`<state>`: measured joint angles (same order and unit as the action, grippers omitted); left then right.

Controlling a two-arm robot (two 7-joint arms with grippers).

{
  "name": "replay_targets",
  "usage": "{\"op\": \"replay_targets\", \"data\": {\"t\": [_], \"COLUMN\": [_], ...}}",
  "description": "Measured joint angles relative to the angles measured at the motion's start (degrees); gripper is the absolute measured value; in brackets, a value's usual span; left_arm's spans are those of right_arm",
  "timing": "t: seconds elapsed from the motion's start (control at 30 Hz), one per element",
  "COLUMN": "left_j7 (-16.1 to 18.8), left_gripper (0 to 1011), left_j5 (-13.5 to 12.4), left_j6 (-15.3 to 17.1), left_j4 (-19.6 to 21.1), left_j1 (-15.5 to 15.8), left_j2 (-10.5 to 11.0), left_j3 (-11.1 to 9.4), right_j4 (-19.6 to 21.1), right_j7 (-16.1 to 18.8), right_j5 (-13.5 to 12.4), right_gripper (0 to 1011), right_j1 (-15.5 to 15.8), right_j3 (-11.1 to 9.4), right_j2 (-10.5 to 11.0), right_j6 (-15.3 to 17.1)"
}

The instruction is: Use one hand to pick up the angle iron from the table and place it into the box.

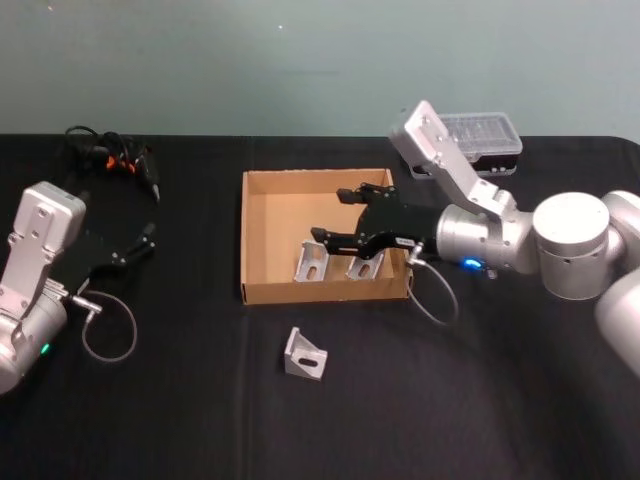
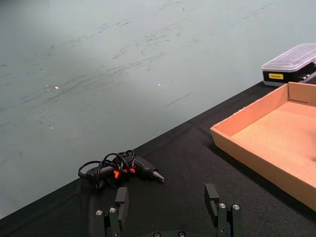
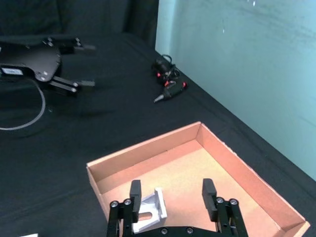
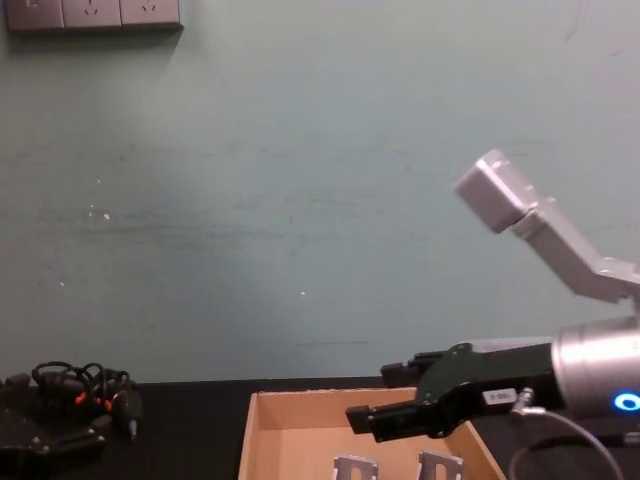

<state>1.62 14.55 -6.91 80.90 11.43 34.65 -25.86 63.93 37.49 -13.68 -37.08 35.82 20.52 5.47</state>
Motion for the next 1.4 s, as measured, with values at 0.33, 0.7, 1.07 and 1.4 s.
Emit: {"op": "replay_targets", "data": {"t": [0.33, 0.7, 1.07, 1.4], "left_j7": [0.0, 0.0, 0.0, 0.0], "left_gripper": [1011, 1011, 1011, 1011], "left_j5": [0.0, 0.0, 0.0, 0.0], "left_j6": [0.0, 0.0, 0.0, 0.0], "left_j4": [0.0, 0.0, 0.0, 0.0], "left_j1": [0.0, 0.0, 0.0, 0.0], "left_j2": [0.0, 0.0, 0.0, 0.0], "left_j3": [0.0, 0.0, 0.0, 0.0], "right_j4": [9.6, 13.9, 14.9, 14.3], "right_j7": [2.4, 6.8, 8.4, 8.3], "right_j5": [-3.7, -7.0, -8.7, -9.5], "right_gripper": [1003, 1000, 1000, 1000], "right_j1": [5.9, 8.2, 9.5, 10.3], "right_j3": [-1.7, 0.7, 3.6, 5.6], "right_j2": [5.1, 7.8, 8.7, 9.0], "right_j6": [-0.5, 0.6, 1.9, 2.2]}}
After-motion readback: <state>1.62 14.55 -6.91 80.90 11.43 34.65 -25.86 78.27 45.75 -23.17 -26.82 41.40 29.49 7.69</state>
